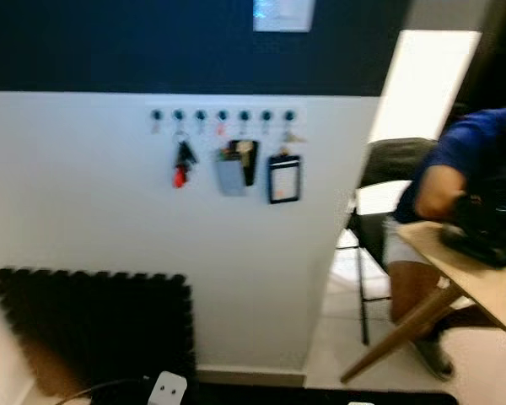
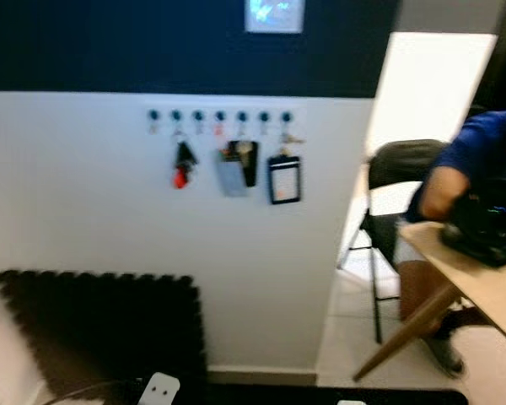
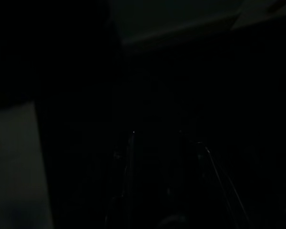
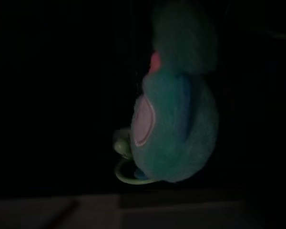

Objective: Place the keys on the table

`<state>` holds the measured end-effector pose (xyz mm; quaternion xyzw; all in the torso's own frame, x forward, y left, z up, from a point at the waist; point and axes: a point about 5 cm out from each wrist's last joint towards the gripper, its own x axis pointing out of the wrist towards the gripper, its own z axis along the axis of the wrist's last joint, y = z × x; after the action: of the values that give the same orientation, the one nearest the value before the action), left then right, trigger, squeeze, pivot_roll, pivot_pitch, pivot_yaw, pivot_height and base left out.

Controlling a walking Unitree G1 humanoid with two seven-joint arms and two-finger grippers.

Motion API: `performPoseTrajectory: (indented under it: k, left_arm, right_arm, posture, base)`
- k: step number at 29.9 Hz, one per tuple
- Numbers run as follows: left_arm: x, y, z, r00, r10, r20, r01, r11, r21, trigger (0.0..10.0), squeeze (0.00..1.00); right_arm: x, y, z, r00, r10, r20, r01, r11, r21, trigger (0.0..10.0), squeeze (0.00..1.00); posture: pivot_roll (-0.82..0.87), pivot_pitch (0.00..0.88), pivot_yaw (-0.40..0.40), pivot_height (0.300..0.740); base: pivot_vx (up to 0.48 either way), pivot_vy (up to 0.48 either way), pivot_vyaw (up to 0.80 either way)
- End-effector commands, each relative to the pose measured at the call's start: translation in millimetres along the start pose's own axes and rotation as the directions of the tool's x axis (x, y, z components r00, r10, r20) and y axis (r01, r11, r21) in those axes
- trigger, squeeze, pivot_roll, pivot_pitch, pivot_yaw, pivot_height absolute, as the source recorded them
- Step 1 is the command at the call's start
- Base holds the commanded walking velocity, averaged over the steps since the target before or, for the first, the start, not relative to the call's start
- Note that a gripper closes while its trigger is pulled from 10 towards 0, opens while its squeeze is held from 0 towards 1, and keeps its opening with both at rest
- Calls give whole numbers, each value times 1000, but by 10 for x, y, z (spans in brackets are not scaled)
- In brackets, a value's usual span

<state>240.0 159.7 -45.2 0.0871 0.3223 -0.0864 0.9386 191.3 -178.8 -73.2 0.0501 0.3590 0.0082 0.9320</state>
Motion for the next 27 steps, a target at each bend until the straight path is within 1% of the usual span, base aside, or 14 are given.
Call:
performPoseTrajectory:
  k: [1,3,13,18,25,27]
  left_arm:
    - [-35,17,-114,999,6,-34,-6,1000,-11,10000,0]
    - [-35,17,-115,999,5,-34,-6,1000,-12,10000,0]
    - [-39,14,-121,999,-1,-32,0,1000,-17,10000,0]
    - [-42,16,-125,999,-2,-32,2,1000,-19,10000,0]
    - [-46,16,-130,1000,-5,-30,5,1000,-19,10000,0]
    - [-47,16,-130,1000,-6,-29,5,1000,-20,10000,0]
  right_arm:
    - [4,38,-12,1000,11,-6,-11,1000,-5,10000,0]
    - [4,37,-11,1000,11,-5,-11,1000,-5,10000,0]
    - [1,41,-13,1000,14,-2,-14,1000,-8,10000,0]
    - [2,47,-15,1000,16,-3,-16,1000,-9,10000,0]
    - [2,49,-15,1000,18,-2,-18,1000,-11,10000,0]
    - [2,49,-14,1000,18,-2,-18,1000,-11,10000,0]
  posture:
    - [54,48,16,740]
    - [54,48,16,740]
    - [56,50,17,740]
    - [56,51,17,740]
    - [56,51,16,740]
    - [57,51,17,740]
  base:
    - [0,0,0]
    - [0,0,0]
    - [0,0,-800]
    - [0,0,0]
    - [0,0,-800]
    - [0,0,0]
